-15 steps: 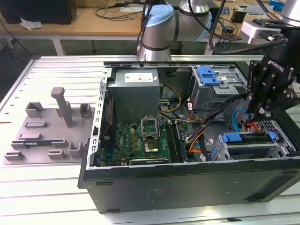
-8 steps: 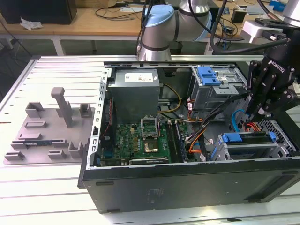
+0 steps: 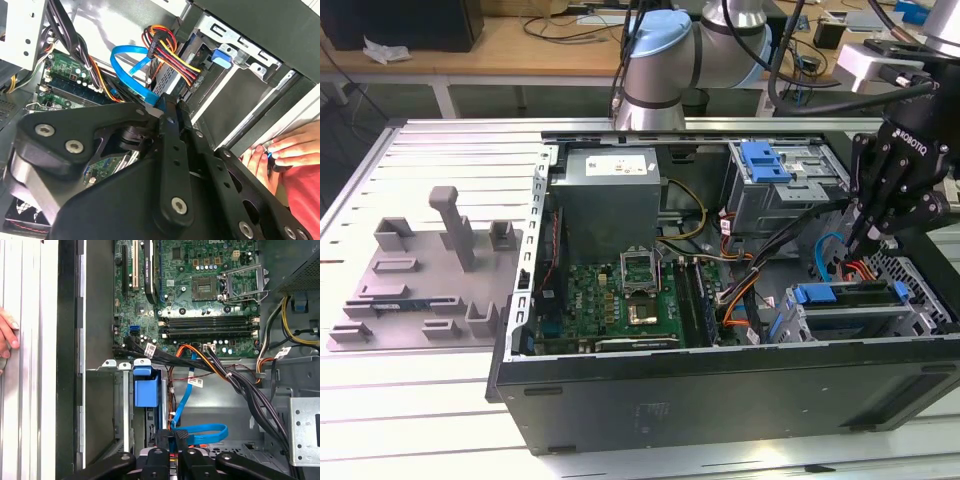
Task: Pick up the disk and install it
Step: 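Insert the second disk wire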
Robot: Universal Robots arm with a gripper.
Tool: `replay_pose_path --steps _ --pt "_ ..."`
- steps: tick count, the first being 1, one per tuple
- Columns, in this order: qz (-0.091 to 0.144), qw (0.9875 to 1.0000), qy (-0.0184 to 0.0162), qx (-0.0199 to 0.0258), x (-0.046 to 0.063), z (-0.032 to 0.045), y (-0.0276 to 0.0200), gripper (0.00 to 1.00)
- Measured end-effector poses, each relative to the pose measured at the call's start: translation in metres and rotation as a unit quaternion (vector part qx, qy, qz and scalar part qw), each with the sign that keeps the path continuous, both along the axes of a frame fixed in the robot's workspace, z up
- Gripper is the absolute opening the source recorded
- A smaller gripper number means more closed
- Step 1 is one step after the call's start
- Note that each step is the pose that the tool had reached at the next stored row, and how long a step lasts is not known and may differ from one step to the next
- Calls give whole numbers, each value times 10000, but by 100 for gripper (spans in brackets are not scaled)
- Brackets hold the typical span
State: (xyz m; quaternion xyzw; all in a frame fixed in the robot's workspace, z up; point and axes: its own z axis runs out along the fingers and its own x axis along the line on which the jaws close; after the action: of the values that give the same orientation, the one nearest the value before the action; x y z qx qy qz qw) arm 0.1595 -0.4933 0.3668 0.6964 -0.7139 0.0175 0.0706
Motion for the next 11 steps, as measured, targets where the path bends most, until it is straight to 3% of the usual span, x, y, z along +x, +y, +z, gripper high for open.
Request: replay_pose_path --steps 3,4,5,6,7,11 --pt "0 10000 0 5 0 0 -7 16" --pt "0 10000 -14 56 0 0 -17 16" --pt "0 9996 -72 272 0 0 -39 16" --pt "1 9992 -128 372 -2 0 -150 16" --pt "2 9990 -173 401 -18 0 -177 16" --pt "5 9989 -234 412 -72 0 -248 16"
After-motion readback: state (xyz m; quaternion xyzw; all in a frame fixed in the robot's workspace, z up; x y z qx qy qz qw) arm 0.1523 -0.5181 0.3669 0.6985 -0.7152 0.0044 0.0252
